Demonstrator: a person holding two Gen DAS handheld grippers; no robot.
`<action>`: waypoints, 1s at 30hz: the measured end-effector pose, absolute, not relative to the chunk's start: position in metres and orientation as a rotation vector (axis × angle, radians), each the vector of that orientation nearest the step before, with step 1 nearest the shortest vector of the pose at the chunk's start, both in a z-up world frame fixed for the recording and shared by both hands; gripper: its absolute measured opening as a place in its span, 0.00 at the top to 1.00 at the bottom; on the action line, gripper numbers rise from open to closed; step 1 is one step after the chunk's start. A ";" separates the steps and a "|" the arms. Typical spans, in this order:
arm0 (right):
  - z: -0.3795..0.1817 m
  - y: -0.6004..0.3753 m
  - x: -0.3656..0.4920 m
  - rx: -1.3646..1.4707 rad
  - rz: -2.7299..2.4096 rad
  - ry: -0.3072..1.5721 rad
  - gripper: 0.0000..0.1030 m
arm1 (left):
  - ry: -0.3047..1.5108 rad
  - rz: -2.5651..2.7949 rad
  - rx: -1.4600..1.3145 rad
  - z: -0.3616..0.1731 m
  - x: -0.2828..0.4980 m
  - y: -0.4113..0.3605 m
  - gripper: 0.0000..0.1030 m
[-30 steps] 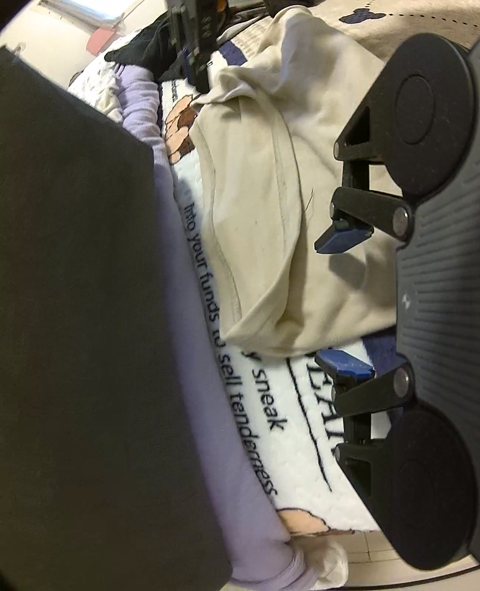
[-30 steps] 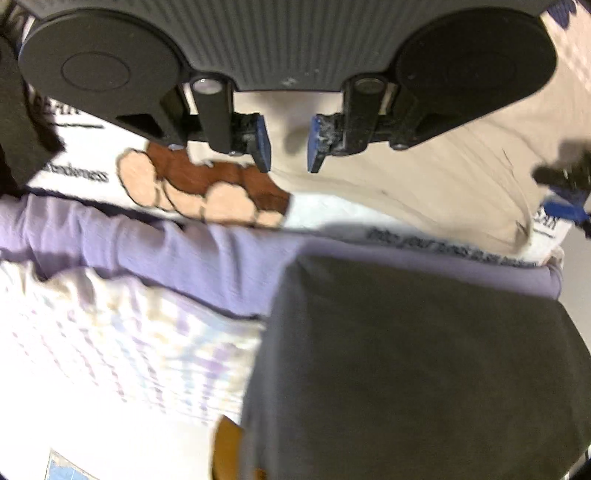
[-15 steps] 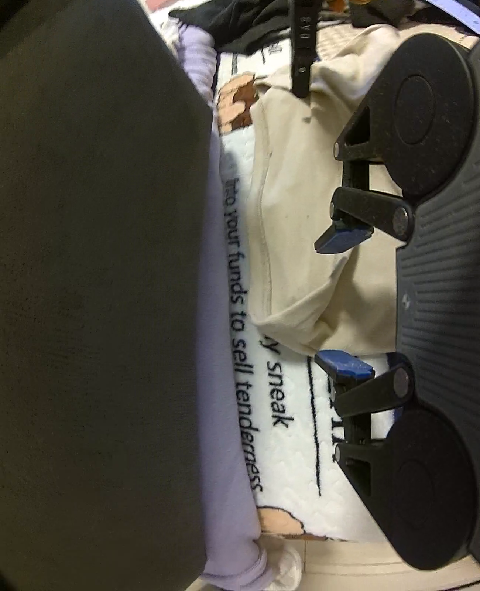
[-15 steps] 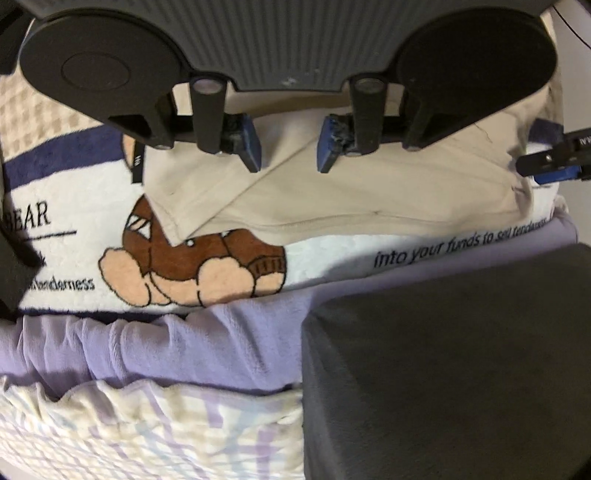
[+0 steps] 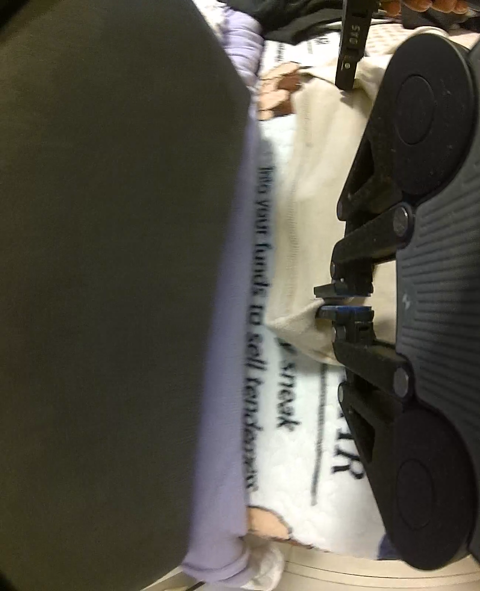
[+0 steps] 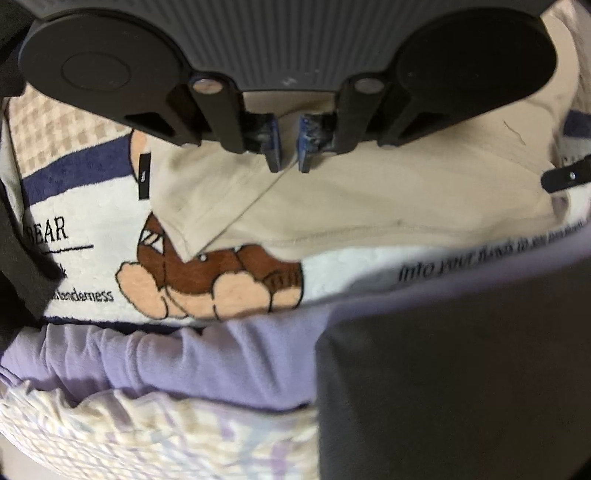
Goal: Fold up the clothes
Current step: 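Close both grippers on the folded beige fabric edge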
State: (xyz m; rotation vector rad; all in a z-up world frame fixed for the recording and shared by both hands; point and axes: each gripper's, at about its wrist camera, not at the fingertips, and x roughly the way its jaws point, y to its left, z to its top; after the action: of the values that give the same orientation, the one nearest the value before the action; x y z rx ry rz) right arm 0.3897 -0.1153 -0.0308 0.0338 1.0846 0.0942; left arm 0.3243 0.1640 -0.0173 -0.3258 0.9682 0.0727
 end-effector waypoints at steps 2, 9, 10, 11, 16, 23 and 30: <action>-0.022 -0.123 0.394 0.081 0.094 1.007 0.98 | 0.924 0.079 -0.345 -0.014 0.325 0.166 0.98; -0.017 -0.137 0.407 0.116 0.083 1.036 0.86 | 0.878 0.102 -0.372 -0.014 0.331 0.165 0.98; -0.021 -0.135 0.409 0.091 0.071 1.081 0.80 | 0.886 0.102 -0.367 -0.016 0.332 0.164 0.98; -0.023 -0.132 0.409 0.065 0.058 1.097 0.78 | 0.892 0.101 -0.363 -0.017 0.332 0.163 0.98; -0.029 -0.119 0.408 0.001 0.011 1.150 0.66 | 0.907 0.095 -0.359 -0.021 0.329 0.162 0.98; -0.045 -0.111 0.413 0.031 -0.033 1.193 0.65 | 0.918 0.082 -0.361 -0.021 0.323 0.167 0.97; -0.051 -0.111 0.409 0.022 -0.044 1.198 0.80 | 0.930 0.081 -0.347 -0.020 0.319 0.166 0.97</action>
State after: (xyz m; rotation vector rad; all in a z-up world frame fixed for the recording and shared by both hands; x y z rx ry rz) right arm 0.4090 -0.1110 -0.0510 0.0225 1.1984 -0.0440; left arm 0.3192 0.1655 -0.0200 -0.3473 0.9297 0.0813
